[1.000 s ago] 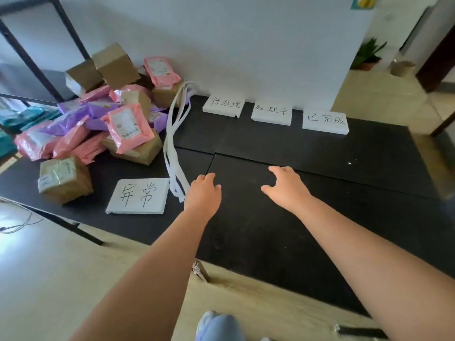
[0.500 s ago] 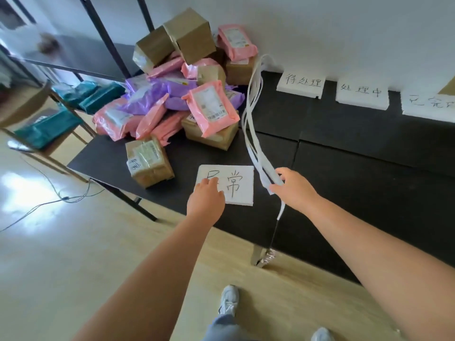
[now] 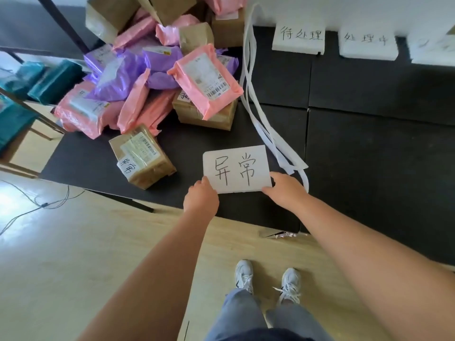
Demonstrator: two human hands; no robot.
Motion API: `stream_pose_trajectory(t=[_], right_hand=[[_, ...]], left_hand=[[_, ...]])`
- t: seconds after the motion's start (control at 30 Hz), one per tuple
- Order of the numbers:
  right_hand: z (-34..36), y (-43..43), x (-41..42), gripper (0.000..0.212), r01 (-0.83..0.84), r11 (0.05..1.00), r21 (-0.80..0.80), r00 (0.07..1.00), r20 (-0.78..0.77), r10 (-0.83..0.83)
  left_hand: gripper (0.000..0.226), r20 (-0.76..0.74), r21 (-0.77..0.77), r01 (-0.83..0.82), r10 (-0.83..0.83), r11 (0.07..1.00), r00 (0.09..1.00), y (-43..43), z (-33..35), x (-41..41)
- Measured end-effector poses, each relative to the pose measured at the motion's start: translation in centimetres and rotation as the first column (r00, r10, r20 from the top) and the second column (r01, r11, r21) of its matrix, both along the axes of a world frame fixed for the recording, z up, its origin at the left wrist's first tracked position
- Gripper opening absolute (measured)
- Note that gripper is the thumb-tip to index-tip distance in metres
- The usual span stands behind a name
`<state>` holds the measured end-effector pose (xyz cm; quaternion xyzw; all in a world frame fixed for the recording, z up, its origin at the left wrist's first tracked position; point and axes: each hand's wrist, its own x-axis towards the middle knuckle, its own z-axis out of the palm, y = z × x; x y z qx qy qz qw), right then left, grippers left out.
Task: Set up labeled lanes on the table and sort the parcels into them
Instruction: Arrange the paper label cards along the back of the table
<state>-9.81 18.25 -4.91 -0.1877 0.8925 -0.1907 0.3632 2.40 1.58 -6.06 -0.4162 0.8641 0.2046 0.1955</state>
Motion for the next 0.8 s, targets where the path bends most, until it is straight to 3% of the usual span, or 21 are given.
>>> stream_pose_trajectory(t=[0.17, 0.3, 0.4, 0.47, 0.57, 0.8], right_hand=[[-1.0, -0.8, 0.3, 0.030, 0.000, 1.000, 0.015, 1.000, 0.019, 0.000], [-1.0, -1.1, 0.5, 0.035, 0.037, 0.999, -0.011, 0.999, 0.008, -0.037], [-0.6, -0.9, 0.4, 0.017, 0.060, 0.997, -0.058, 0.997, -0.051, -0.063], [0.1, -0.6, 0.1, 0.011, 0.101, 0.989, -0.103, 0.986, -0.120, -0.114], [1.6, 0.9, -0.9, 0.020, 0.164, 0.968, -0.189, 0.955, -0.214, -0.204], [5.0, 10.3, -5.2, 0.023, 0.264, 0.926, -0.272, 0.886, -0.311, -0.344]], left_hand=[[0.041, -0.042, 0.034, -0.039, 0.041, 0.999, 0.998, 0.2, -0.6, -0.2], [0.036, -0.108, 0.083, -0.253, 0.261, 0.964, 0.959, 0.1, -0.4, 0.1], [0.041, -0.224, 0.086, -0.386, 0.395, 0.919, 0.891, 1.3, 0.4, 0.7], [0.039, -0.339, 0.046, -0.384, 0.376, 0.922, 0.862, 2.5, 1.1, 0.9], [0.036, -0.482, 0.018, -0.366, 0.329, 0.931, 0.812, 4.7, 2.5, 0.0], [0.038, -0.615, 0.011, -0.261, 0.212, 0.965, 0.759, 12.9, 6.2, -5.9]])
